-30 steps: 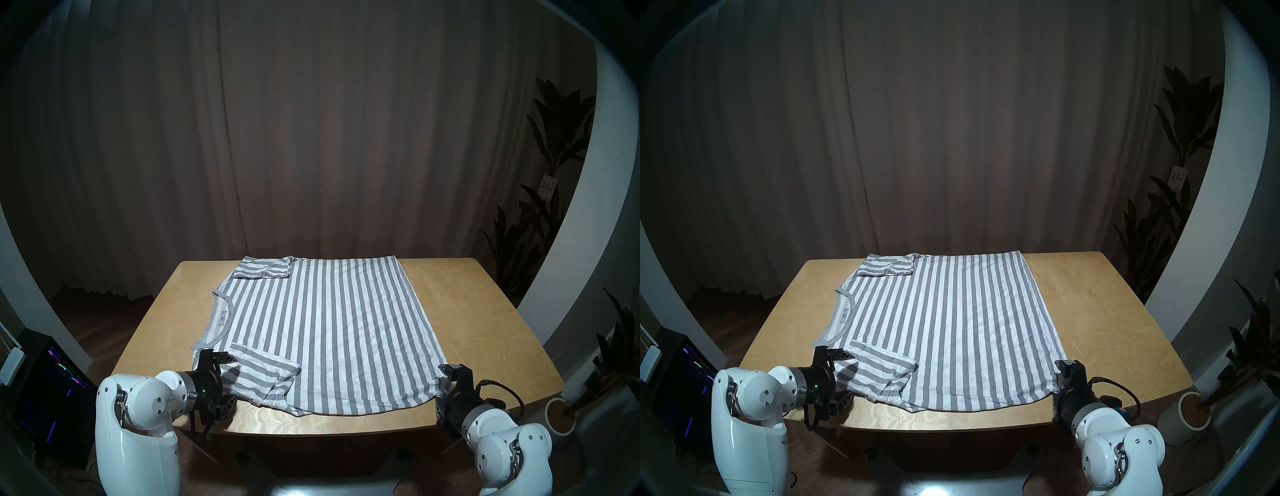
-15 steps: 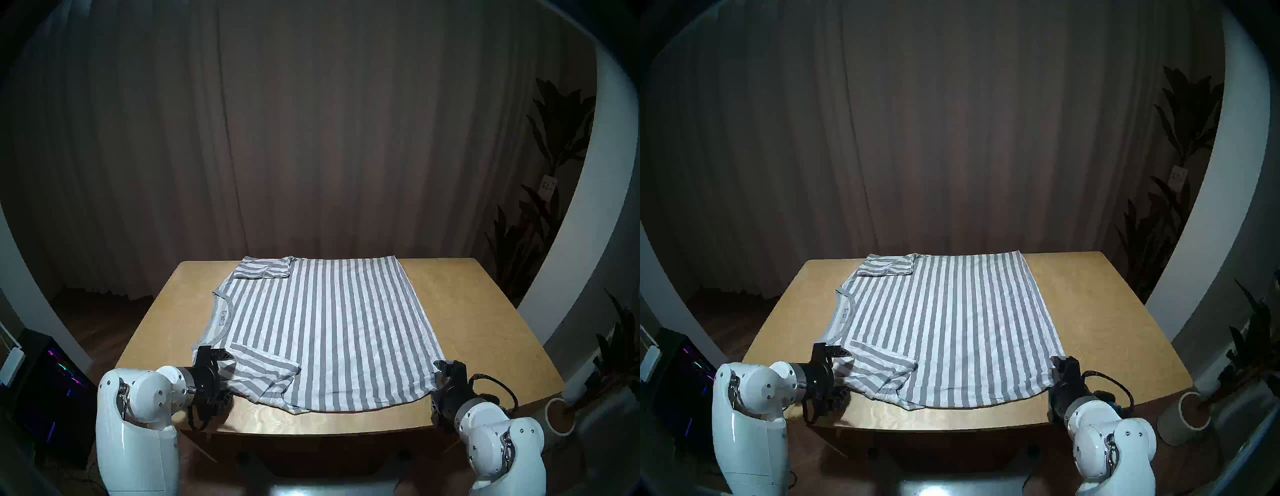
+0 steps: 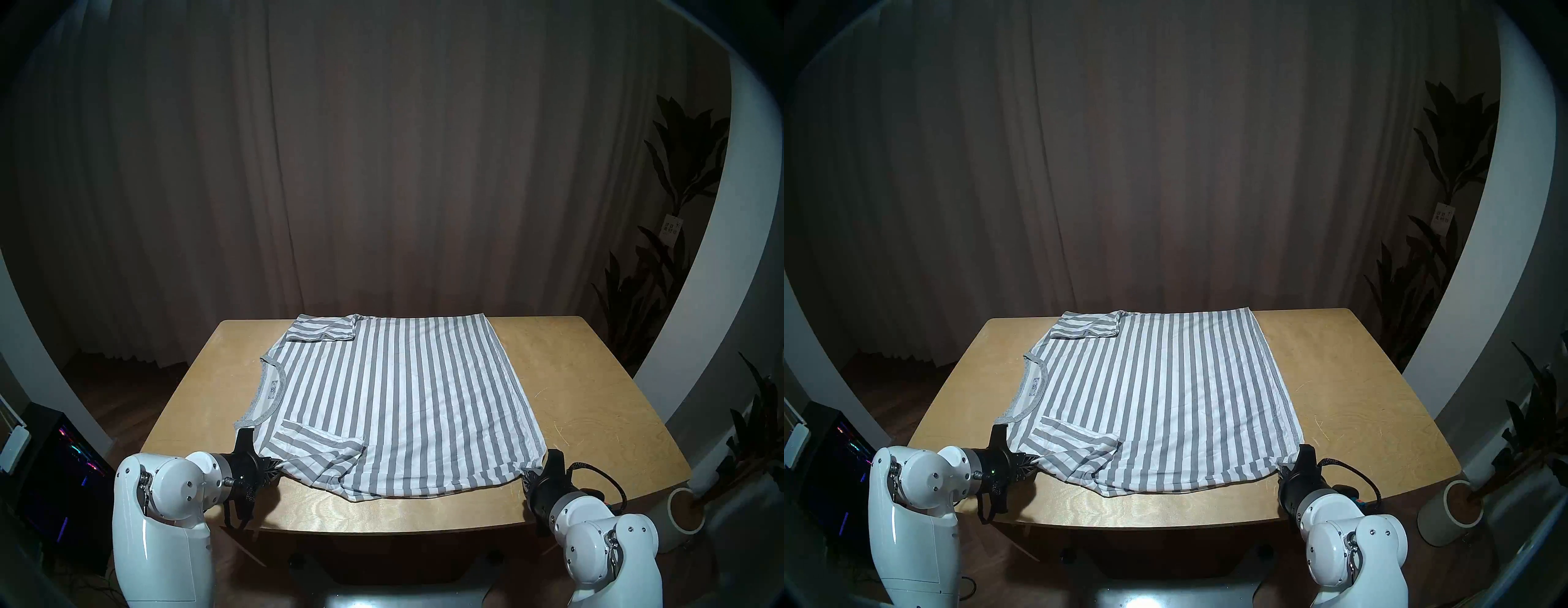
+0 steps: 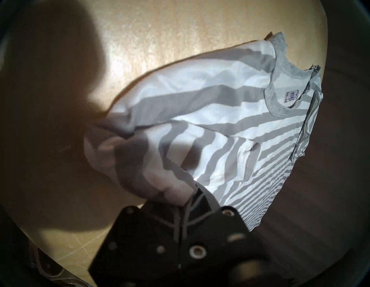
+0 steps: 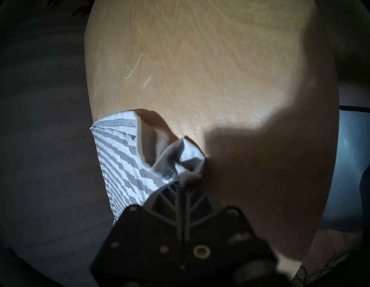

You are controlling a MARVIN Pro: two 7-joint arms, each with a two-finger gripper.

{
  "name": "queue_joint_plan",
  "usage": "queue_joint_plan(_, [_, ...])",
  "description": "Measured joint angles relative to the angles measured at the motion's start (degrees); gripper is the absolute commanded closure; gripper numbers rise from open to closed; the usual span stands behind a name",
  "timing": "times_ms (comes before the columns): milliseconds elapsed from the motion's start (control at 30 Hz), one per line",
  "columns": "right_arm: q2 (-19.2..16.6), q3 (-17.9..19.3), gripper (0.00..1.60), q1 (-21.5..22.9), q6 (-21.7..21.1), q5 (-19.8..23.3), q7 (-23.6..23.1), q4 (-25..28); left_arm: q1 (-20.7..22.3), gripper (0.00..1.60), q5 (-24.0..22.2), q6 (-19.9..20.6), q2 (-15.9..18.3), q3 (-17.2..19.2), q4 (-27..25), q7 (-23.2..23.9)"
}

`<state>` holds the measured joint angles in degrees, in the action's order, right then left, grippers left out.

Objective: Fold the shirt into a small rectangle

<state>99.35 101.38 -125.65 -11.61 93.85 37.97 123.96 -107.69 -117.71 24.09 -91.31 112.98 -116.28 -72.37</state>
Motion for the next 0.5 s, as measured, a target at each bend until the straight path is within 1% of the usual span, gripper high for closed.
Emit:
queue_joint_plan(267, [-0.02, 1.28, 1.6, 0.46, 0.27, 1.44, -0.07, 1.97, -0.38, 1.6, -1.44, 0.62, 0.26, 1.09, -1.67, -1.49])
queue_joint_plan(500, [-0.41, 2.78, 1.6, 2.24, 0.48, 2.97, -0.07, 3.42, 1.2, 1.6, -3.1, 1.27, 0.69, 1.2, -2.94, -2.53])
